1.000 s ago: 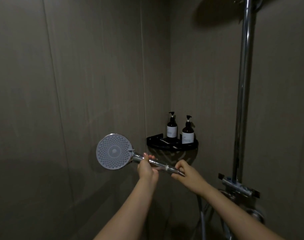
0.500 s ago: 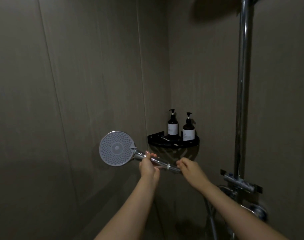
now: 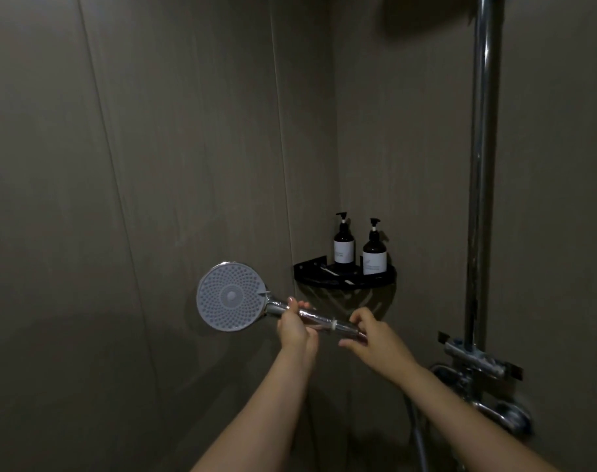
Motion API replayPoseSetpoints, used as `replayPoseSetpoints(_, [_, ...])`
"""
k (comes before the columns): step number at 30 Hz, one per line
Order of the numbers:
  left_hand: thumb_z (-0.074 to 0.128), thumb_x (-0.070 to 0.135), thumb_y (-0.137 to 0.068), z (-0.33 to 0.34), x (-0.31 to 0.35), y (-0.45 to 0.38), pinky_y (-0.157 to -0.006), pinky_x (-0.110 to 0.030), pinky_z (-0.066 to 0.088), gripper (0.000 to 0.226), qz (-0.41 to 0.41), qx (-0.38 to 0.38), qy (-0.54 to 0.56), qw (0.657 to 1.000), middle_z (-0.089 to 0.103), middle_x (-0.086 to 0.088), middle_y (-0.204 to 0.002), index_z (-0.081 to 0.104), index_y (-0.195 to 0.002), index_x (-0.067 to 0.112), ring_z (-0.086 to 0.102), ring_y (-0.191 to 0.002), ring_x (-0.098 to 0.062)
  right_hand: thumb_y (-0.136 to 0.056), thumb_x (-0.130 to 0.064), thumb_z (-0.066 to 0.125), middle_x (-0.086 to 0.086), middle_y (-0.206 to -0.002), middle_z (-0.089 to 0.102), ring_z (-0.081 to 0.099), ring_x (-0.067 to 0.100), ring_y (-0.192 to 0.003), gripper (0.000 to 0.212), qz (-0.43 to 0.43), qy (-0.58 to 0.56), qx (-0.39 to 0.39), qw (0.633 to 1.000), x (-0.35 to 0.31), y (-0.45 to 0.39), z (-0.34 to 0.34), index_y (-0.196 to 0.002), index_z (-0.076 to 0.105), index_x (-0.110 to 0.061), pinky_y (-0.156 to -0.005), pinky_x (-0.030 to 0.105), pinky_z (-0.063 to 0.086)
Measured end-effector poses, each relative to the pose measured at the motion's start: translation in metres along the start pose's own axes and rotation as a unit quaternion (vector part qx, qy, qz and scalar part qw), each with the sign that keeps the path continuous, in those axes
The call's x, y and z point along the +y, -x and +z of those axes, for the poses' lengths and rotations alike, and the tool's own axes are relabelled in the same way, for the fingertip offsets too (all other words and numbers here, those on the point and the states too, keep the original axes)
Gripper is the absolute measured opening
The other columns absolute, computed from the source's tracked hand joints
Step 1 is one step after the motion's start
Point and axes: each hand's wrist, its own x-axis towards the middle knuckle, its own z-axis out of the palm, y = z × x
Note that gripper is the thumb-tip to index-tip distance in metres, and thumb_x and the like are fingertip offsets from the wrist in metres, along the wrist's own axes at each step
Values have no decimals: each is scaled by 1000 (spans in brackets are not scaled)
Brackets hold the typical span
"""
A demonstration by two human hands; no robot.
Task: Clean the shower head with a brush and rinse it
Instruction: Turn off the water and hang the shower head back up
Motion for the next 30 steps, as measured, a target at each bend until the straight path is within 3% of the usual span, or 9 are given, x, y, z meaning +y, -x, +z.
replayPoseSetpoints(5, [45,17,-97,2,-2,1,-71,-34,43,22,6,-1,-12,1000,44,-2,-69,47,-76,12,44,-64,-14,-92,-34,48,14,-88,68,63,30,-83,25,9,24,25,999,3,-4,1,-86,61,-14,-67,33,44])
replayPoseSetpoints(9, [46,17,-96,-1,-1,0,-68,-32,43,19,16,5,-16,1000,45,-1,-69,47,-78,12,45,-64,-13,-83,-34,64,-9,-67,58,54,0,-58,21,-14,-44,-3,999,7,-4,2,-83,44,-28,-49,14,39])
replayPoseSetpoints(11, [46,18,-96,-2,-2,-1,-68,-31,44,20,17,6,-17,1000,44,-1,-69,47,-77,13,44,-64,-13,-85,-31,60,-9,-61,54,52,3,-54,20,-7,-47,12,999,10,-5,6,-75,43,-29,-49,16,37])
replayPoseSetpoints(14, [46,17,-96,-1,-7,-1,-73,-32,42,23,22,12,-15,1000,42,-2,-68,46,-74,12,42,-63,-13,-87,-36,57,-7,-62,53,58,18,-65,21,13,-55,26,998,12,-8,6,-74,48,-23,-54,28,36])
replayPoseSetpoints(18, [46,17,-96,-4,-10,-3,-80,-36,44,17,19,17,-22,999,45,-1,-70,47,-79,14,45,-65,-12,-78,-34,69,-13,-77,56,57,5,-69,28,-22,-44,-33,998,18,-4,4,-91,46,-26,-57,20,45])
replayPoseSetpoints(21, [47,16,-96,-3,-12,-3,-95,-43,40,16,17,17,-24,999,45,0,-71,47,-79,14,46,-67,-12,-89,-31,55,7,-82,67,63,23,-77,18,1,-26,9,1000,17,-6,4,-88,60,-14,-67,34,47])
replayPoseSetpoints(23, [47,16,-96,-1,-14,-2,-89,-40,43,19,17,20,-27,999,45,0,-71,47,-77,14,46,-66,-12,-90,-34,52,7,-84,67,63,25,-79,21,8,-21,-2,1000,17,-6,3,-91,58,-14,-63,31,45])
replayPoseSetpoints(26, [46,15,-96,1,-15,2,-67,-30,44,20,17,19,-20,999,45,0,-69,47,-76,13,45,-62,-11,-81,-37,65,-13,-73,57,57,0,-65,27,3,-47,-23,999,18,-2,0,-95,44,-28,-52,15,38])
replayPoseSetpoints(30, [46,15,-96,2,-17,2,-66,-29,43,23,14,13,-26,999,43,-1,-68,46,-73,12,44,-62,-12,-89,-35,54,-6,-65,56,60,19,-67,21,14,-51,32,998,18,-2,-1,-70,47,-28,-56,29,41])
